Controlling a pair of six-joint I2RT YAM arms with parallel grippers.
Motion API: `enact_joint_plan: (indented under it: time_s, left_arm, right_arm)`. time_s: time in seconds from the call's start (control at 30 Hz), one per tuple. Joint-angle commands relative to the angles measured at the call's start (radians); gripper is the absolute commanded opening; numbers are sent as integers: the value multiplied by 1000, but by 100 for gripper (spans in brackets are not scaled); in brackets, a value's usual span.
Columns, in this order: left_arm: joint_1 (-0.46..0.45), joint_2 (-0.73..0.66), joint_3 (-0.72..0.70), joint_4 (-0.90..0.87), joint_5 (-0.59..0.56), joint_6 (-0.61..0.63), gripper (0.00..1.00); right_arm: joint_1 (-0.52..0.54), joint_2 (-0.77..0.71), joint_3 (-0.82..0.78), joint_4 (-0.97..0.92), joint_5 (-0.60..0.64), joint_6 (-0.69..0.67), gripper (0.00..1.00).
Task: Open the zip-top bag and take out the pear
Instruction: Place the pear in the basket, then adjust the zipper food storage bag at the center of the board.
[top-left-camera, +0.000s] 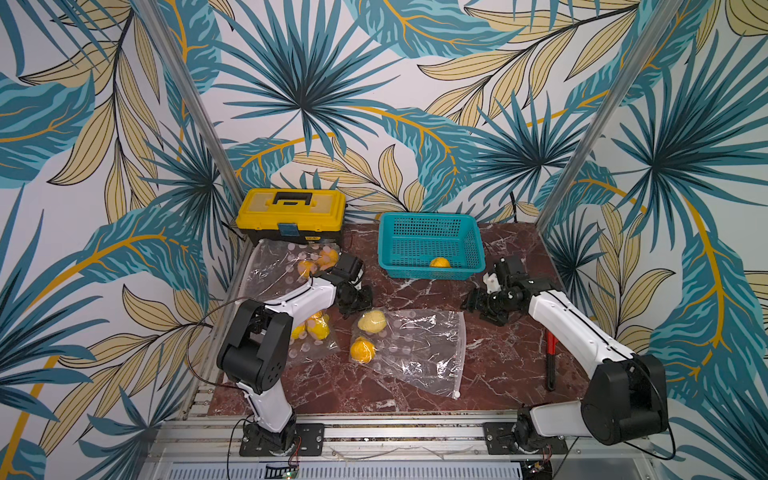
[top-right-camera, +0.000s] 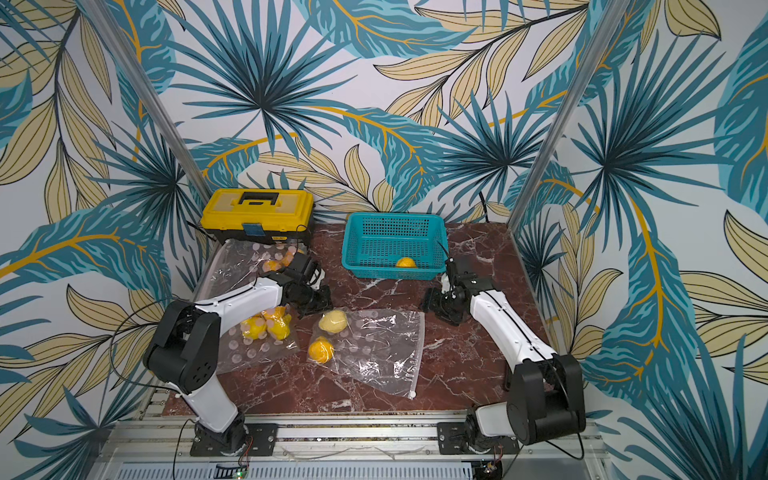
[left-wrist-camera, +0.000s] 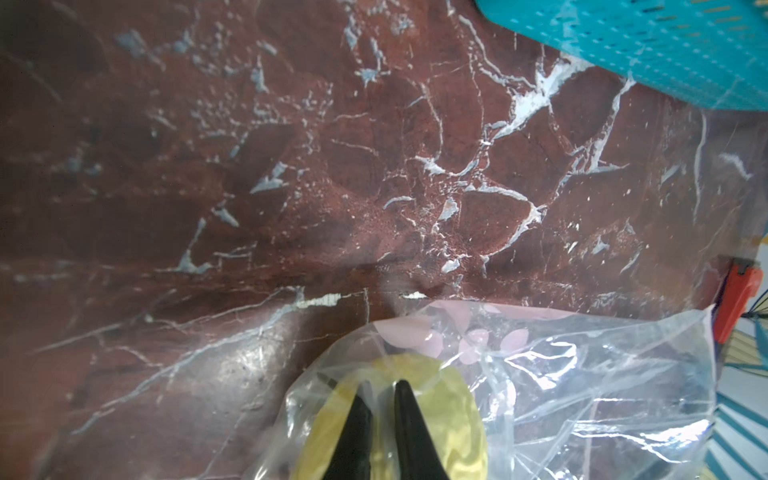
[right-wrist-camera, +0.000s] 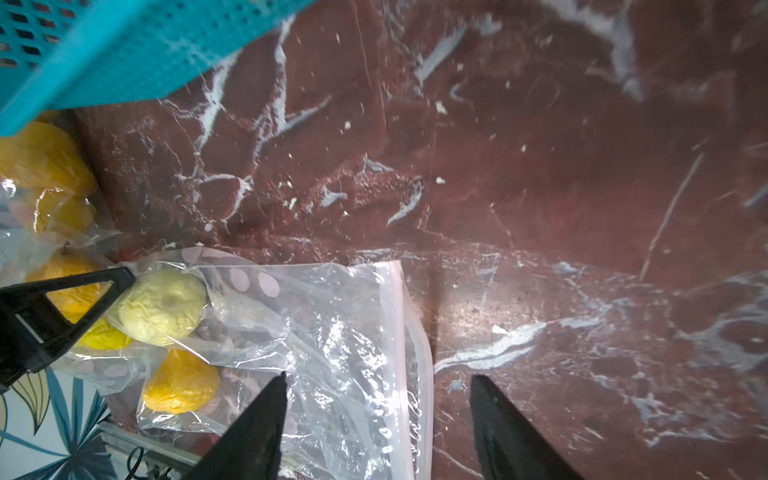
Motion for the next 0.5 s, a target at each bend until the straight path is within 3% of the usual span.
enact_joint_plan:
  time_s: [0.0, 0.13, 0.3, 0.47]
  left_arm:
    - [3, -32, -7, 18, 11, 5, 5]
    - [4, -48, 1, 20, 23, 2, 0]
    - [3, -106, 6, 18, 49, -22, 0]
    - [3, -179, 23, 10, 87, -62, 0]
  right_arm:
    - [0, -16, -118, 214, -126, 96, 69]
    - [0, 64, -168, 355, -202, 140, 59]
    - [0, 104, -229, 502, -228, 199, 22]
    - [0, 128, -242, 531, -213, 207, 12]
